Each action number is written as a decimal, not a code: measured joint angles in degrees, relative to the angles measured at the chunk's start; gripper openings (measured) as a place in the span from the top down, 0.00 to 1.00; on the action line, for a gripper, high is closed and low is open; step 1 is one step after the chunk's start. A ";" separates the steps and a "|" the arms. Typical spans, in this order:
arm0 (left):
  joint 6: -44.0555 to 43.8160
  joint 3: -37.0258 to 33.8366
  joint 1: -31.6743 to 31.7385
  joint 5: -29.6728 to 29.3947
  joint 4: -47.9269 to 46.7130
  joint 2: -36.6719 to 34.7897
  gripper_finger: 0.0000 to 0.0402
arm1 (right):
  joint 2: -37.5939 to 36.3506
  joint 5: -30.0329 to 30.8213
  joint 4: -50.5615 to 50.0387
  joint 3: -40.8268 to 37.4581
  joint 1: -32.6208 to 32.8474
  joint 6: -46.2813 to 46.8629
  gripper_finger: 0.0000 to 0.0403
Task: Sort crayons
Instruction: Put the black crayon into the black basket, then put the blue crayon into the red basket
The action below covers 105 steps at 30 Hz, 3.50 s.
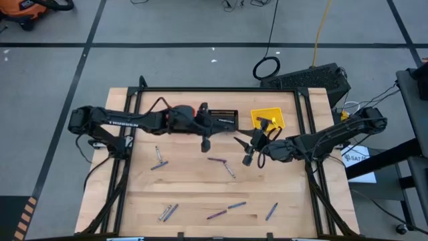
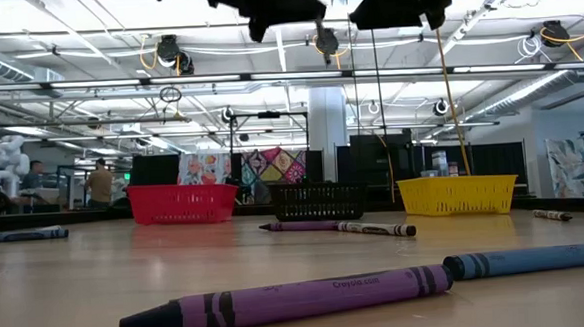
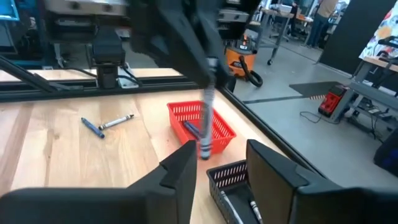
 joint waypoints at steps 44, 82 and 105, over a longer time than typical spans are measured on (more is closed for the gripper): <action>7.44 0.03 18.93 1.84 -8.52 17.94 0.80 | 0.00 3.65 -17.10 -0.02 2.09 10.49 0.68; -19.82 15.41 -8.57 -1.46 -69.10 5.29 0.80 | 0.04 -7.32 -26.63 -0.04 1.78 18.69 0.68; -69.29 15.37 -34.85 -10.82 -66.87 10.58 0.80 | 0.04 -7.37 -26.64 -0.04 1.78 19.76 0.68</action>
